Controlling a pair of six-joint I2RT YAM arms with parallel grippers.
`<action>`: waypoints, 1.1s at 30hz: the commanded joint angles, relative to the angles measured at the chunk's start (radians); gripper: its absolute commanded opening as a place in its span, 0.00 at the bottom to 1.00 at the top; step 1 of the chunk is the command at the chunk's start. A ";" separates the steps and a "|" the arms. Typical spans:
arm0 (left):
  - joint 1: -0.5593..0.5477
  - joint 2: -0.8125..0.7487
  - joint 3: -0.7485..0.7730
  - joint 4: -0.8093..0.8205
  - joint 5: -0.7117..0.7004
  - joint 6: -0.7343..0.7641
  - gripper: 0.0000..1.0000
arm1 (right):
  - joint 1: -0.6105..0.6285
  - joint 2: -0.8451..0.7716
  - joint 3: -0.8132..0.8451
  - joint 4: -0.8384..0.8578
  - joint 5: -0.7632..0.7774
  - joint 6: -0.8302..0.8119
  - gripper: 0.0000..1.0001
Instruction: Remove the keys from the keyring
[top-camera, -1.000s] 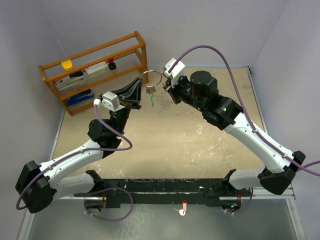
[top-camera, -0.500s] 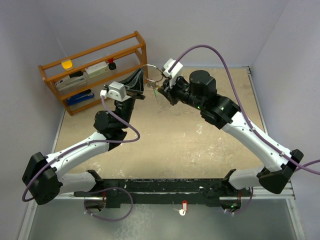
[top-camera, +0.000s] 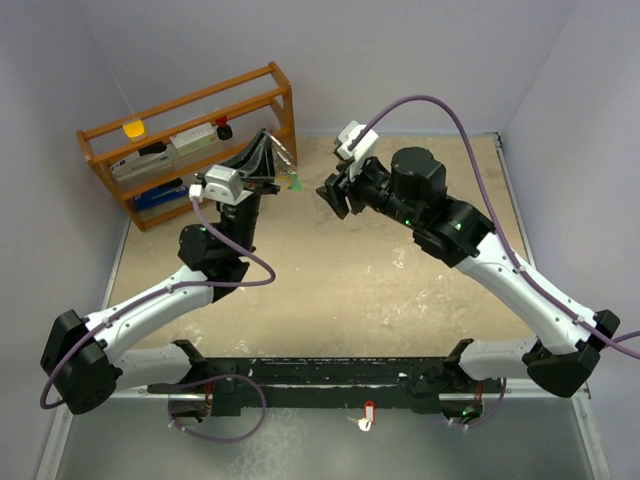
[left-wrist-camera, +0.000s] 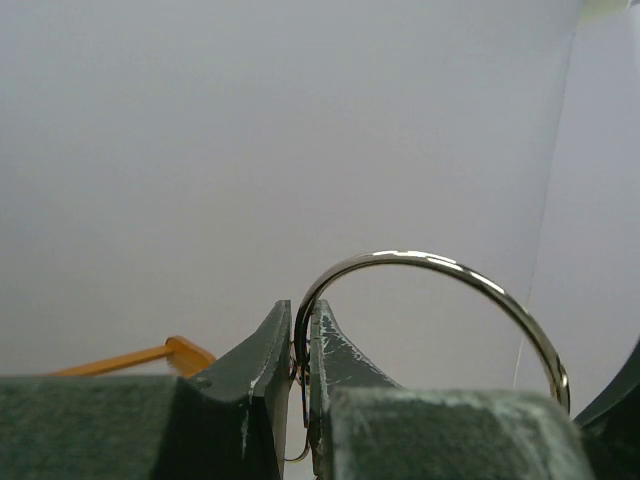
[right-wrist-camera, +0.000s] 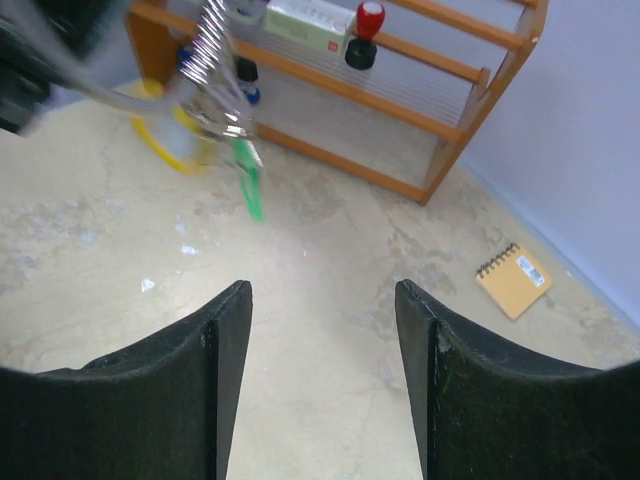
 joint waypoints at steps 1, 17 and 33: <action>0.003 -0.055 0.034 0.066 0.087 0.008 0.00 | 0.003 0.008 -0.032 0.076 0.045 -0.016 0.63; 0.003 -0.082 0.041 0.043 0.150 -0.097 0.00 | 0.002 -0.241 -0.445 0.560 -0.071 -0.021 0.55; 0.003 -0.091 0.092 -0.113 0.246 -0.287 0.00 | 0.003 -0.225 -0.502 0.741 -0.233 0.032 0.50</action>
